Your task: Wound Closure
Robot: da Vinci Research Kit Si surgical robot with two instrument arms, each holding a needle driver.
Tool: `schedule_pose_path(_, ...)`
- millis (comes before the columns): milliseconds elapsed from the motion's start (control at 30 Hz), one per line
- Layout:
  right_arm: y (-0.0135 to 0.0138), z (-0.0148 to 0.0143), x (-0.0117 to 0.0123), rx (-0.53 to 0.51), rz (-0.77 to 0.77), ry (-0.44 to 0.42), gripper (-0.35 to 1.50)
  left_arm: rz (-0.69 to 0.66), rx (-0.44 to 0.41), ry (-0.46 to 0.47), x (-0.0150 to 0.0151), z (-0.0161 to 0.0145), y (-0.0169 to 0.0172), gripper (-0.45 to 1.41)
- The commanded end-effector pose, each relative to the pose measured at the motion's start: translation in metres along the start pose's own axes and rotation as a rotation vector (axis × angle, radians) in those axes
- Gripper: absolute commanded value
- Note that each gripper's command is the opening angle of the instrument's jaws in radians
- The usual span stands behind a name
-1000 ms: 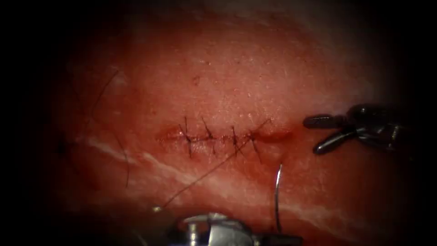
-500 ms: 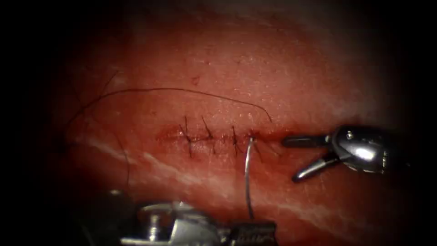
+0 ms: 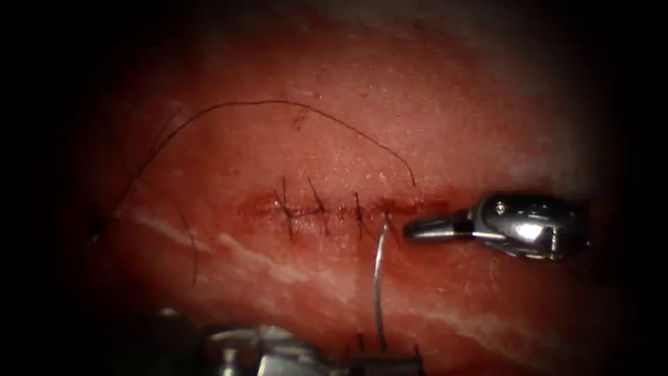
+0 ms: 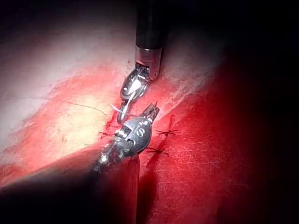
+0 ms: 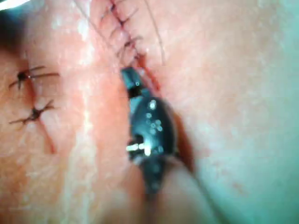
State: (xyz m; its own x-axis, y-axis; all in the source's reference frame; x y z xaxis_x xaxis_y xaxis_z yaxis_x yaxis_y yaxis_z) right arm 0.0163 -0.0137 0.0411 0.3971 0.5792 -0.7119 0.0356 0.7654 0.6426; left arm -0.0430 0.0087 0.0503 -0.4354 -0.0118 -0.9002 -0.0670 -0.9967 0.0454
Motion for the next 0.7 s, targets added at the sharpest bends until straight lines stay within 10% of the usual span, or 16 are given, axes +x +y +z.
schedule_pose_path(33,-0.0017,0.0004,-0.0006,-0.007,0.040,0.008,-0.35,-0.002,-0.004,0.003,-0.0004,0.0007,0.0005,-0.45)
schedule_pose_path(700,-0.0100,0.0009,0.0030,0.041,0.101,0.060,-0.35,-0.009,0.062,-0.035,-0.0060,-0.0030,-0.0002,-0.45)
